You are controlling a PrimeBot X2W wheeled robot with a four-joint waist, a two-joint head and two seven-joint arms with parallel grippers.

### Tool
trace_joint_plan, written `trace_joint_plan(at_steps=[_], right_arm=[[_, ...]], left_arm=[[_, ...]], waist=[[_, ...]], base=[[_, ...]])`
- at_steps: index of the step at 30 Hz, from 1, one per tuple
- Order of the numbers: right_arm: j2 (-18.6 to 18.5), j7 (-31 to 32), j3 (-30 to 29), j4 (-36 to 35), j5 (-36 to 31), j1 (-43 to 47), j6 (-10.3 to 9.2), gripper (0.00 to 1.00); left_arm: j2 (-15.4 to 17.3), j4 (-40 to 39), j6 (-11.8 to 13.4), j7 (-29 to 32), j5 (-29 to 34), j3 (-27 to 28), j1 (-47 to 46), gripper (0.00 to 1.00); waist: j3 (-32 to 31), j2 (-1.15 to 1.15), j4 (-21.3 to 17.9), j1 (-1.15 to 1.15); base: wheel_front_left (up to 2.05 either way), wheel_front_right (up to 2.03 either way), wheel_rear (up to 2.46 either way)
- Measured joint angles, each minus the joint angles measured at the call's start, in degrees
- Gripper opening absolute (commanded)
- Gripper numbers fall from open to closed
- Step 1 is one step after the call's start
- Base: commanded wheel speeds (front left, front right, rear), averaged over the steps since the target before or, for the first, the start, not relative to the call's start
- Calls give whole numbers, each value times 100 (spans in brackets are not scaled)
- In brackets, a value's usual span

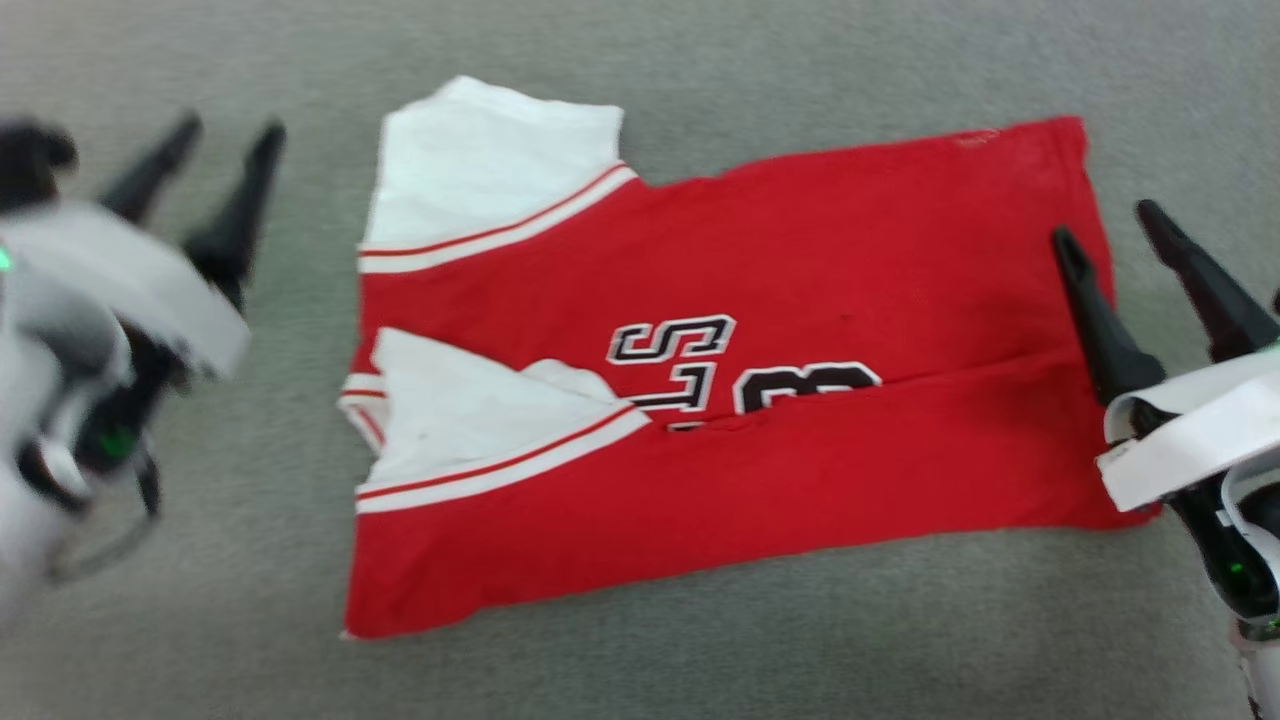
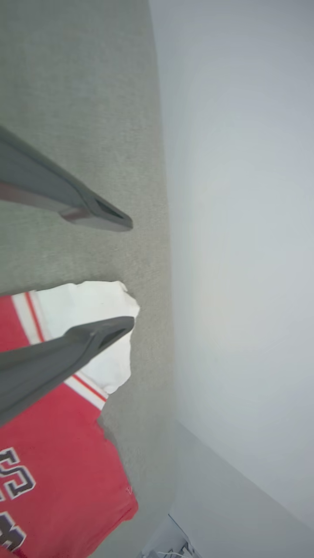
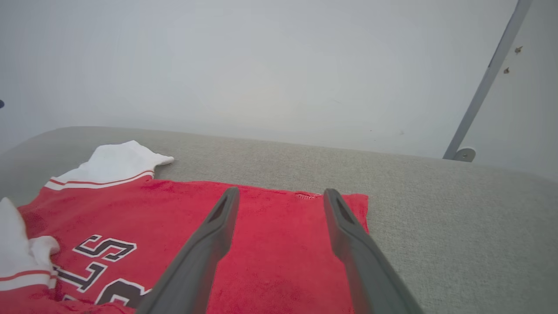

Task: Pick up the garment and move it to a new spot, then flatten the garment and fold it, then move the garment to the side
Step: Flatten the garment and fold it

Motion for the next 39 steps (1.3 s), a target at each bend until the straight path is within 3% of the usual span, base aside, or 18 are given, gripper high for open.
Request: trace_joint_plan(at_steps=[8,13,18,24,25,26,31,39], right_arm=[[246,-309,256,143,-41,-209,0,100],[290,-400,482,247,-22,-335,1,100],[291,-432,579,260,-15,-371,1,100],[280,-352,673,229,-2,-426,0,100],[270,-312,702,222,27,-455,0,100],[247,-250,739,218,65,-494,1,100],[42,389,883,326,388,-1143,0,100],[-463,2557,1381,1546,1047,-2973,0,100]], left_arm=[[-272,1736,-497,1366,416,-243,-2011,100],[-343,2621,-1006,3173,382,-740,-2715,100],[-430,3116,-1113,5033,-142,-920,-3078,100],[-506,3212,-1145,5542,-152,-1004,-3405,100],[-535,3215,-1167,5569,-163,-1004,-3428,73],[-546,3240,-1167,5586,-209,-990,-3449,1],[-687,3244,-1226,5621,-335,-981,-3465,0],[-925,3053,-1324,5492,-292,-1090,-3596,0]], waist=[[346,0,-649,0],[570,0,-1038,0],[738,0,-1337,0],[951,0,-1440,0],[977,0,-1442,0],[1000,0,-1439,0],[1033,0,-1333,0],[1147,0,-1029,0]], base=[[0,0,0],[0,0,0],[0,0,0],[0,0,0],[0,0,0],[0,0,0],[0,0,0],[0,0,0]])
